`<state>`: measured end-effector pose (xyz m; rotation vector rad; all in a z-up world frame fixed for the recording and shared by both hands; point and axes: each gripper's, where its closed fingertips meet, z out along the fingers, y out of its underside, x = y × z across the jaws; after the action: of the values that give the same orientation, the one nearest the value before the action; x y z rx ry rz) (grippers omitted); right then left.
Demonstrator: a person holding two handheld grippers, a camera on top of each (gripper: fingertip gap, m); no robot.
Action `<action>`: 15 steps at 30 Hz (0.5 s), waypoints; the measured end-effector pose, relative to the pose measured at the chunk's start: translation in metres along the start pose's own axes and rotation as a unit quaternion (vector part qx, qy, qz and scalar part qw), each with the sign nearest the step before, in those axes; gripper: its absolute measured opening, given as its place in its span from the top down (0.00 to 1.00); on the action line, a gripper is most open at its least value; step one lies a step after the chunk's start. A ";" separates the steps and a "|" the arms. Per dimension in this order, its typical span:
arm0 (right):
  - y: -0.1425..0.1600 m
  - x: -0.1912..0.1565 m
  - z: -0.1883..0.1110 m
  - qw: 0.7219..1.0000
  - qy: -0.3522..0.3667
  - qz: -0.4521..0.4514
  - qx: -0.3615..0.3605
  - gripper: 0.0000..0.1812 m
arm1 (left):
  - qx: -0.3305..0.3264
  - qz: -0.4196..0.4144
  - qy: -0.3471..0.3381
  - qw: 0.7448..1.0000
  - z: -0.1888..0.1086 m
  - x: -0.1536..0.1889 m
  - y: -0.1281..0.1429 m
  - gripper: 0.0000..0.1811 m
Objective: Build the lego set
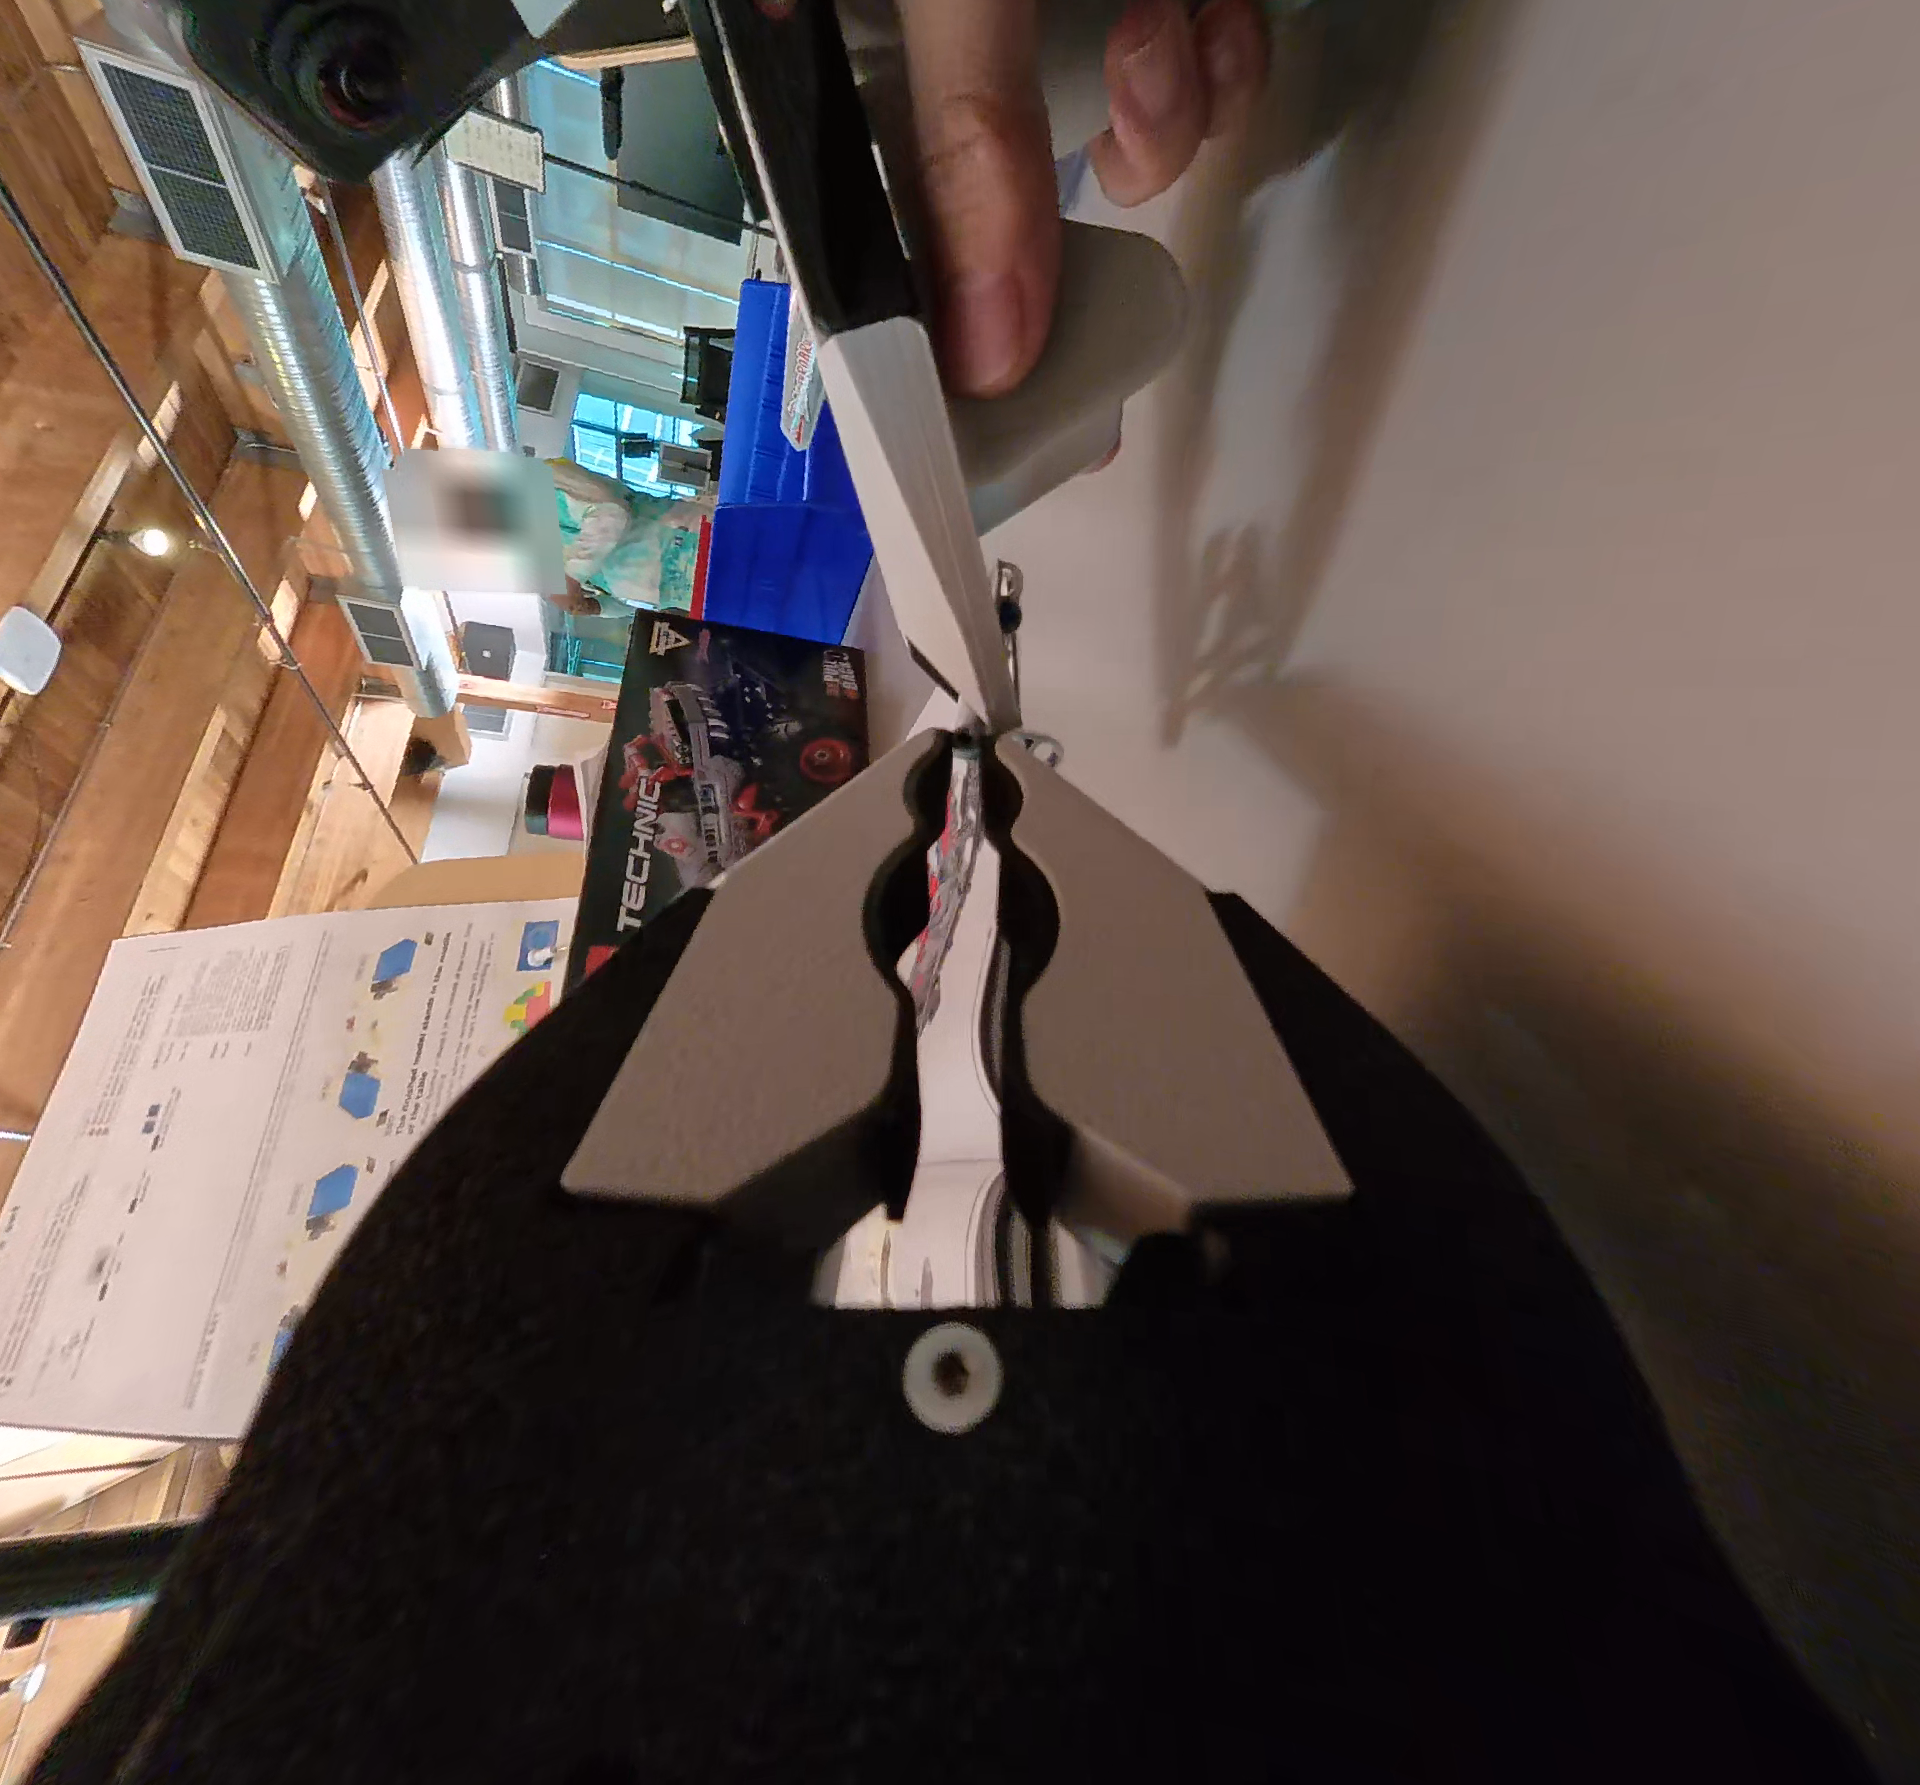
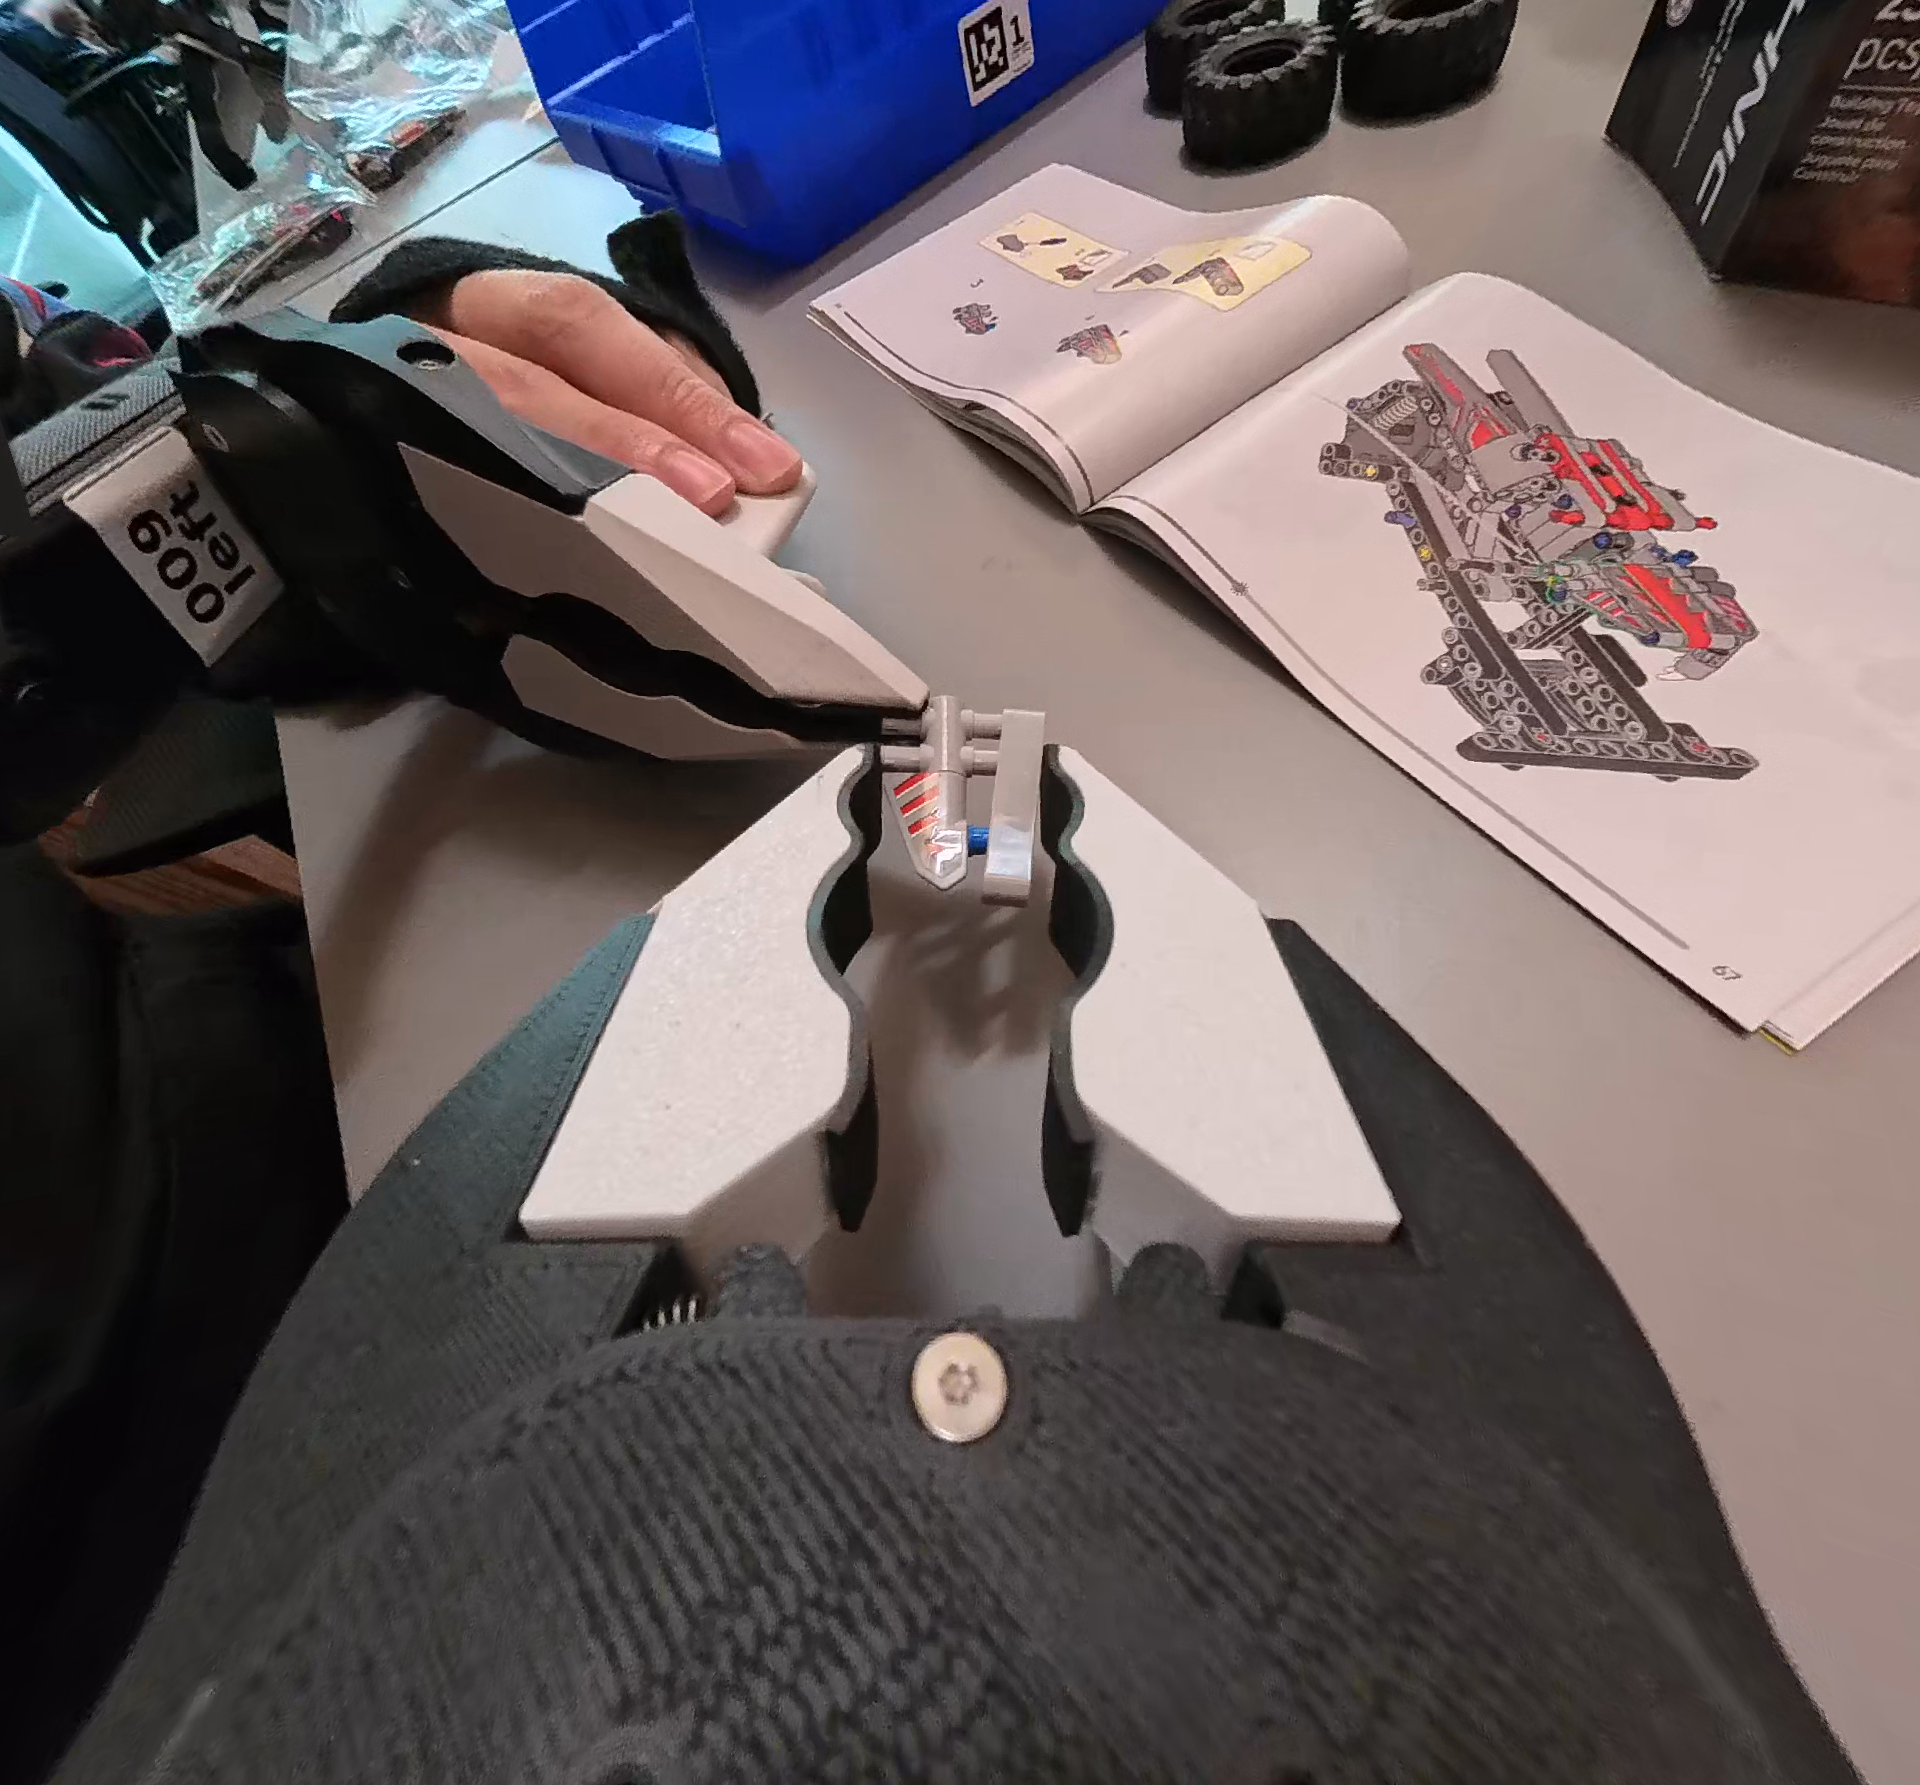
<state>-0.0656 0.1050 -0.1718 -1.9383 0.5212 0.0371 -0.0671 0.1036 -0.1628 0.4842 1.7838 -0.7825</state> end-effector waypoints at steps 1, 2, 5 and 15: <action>-0.001 0.000 0.000 1.000 0.001 -0.004 0.002 0.84 | -0.001 0.001 -0.003 1.000 0.000 -0.001 0.000 0.99; -0.001 -0.001 -0.001 1.000 0.001 -0.007 0.003 0.84 | 0.000 0.004 -0.007 1.000 -0.001 -0.002 -0.001 0.99; -0.001 -0.004 -0.002 1.000 -0.005 -0.017 0.004 0.81 | 0.001 0.010 -0.015 1.000 -0.002 -0.004 -0.001 0.99; 0.002 -0.003 0.003 0.997 0.025 -0.073 -0.014 0.84 | 0.002 0.013 -0.023 1.000 -0.005 -0.007 -0.002 0.99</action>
<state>-0.0683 0.1075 -0.1741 -2.0035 0.4131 -0.0993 -0.0694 0.1056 -0.1551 0.4876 1.7297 -0.7742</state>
